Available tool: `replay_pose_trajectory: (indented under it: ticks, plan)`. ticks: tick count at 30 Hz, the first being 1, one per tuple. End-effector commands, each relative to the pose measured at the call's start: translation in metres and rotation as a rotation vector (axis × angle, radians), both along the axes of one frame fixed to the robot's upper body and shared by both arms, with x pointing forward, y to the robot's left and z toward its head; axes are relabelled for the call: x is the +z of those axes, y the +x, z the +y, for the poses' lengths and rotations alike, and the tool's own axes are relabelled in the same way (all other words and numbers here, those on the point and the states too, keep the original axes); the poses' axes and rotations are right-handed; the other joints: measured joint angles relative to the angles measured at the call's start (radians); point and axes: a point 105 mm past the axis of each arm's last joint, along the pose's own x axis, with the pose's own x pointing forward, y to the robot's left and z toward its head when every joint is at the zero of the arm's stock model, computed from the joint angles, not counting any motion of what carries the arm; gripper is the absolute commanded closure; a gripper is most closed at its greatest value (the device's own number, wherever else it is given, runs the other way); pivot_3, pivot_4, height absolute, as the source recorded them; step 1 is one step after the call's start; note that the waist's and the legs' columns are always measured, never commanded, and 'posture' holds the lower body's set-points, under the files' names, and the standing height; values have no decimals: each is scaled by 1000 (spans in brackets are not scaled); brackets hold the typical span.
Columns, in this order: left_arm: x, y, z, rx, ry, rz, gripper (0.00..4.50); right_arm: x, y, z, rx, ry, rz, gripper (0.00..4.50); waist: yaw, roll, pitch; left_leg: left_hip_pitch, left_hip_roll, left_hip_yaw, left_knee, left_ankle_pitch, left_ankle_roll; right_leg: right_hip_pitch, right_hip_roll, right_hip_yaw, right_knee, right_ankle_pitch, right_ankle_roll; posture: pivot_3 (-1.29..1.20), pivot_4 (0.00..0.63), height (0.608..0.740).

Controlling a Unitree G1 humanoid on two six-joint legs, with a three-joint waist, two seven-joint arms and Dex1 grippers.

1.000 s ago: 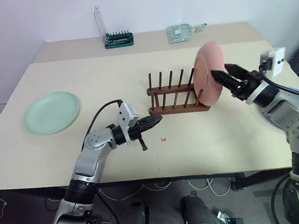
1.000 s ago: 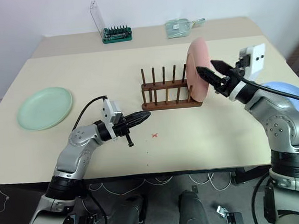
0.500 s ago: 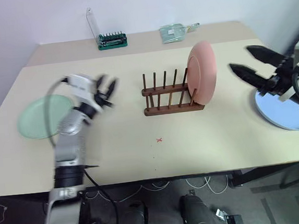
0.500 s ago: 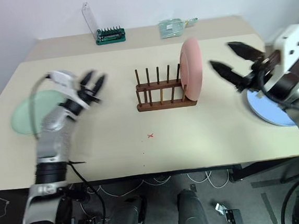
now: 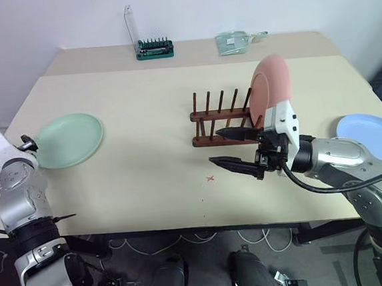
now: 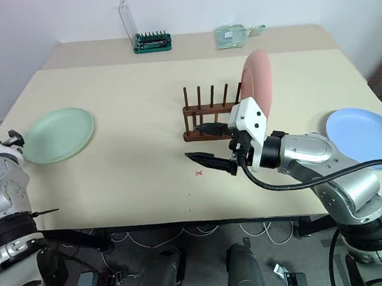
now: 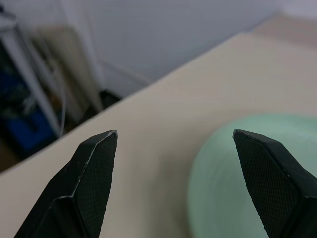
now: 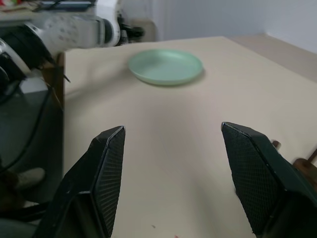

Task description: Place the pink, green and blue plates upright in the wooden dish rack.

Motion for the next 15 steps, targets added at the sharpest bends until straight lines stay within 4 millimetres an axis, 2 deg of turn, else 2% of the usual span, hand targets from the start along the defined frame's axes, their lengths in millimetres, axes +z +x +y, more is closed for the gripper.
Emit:
replay_pose_trajectory:
  ticks: [1,3,6,12,13,15]
  plan:
    - [-11,-5,0,11,-87,44,689,6,-2,-1,3,-2,-50,1353,0,0,0,0,0,0,0,0,0,0,0,0,0,0,0,0,150,740]
    - [-23,-1,-6,-34,-151,61,689,6,-2,-1,-3,3,-58,1353,-2,-1,0,0,0,0,0,0,0,-1,0,0,1,0,0,0,150,740]
    - [-29,2,-11,-61,-203,41,1517,6,-2,-2,-16,5,-62,1353,-3,-1,0,0,0,0,0,0,-1,-1,0,0,1,0,0,0,150,740]
    - [-27,4,-13,-46,-203,28,4269,5,-3,-5,-30,-3,-64,1353,-2,-1,0,0,0,0,0,0,-1,-1,0,0,0,0,0,0,150,740]
    - [-18,9,-17,-74,-195,-18,4459,5,-2,-5,-34,-9,-74,1353,-1,-1,0,0,0,0,0,0,-1,0,0,0,0,0,0,0,150,740]
    - [9,24,-33,-175,-139,-131,4459,6,1,-6,-49,-26,-100,1353,0,-1,0,0,0,0,0,0,-1,0,0,0,0,0,0,0,150,740]
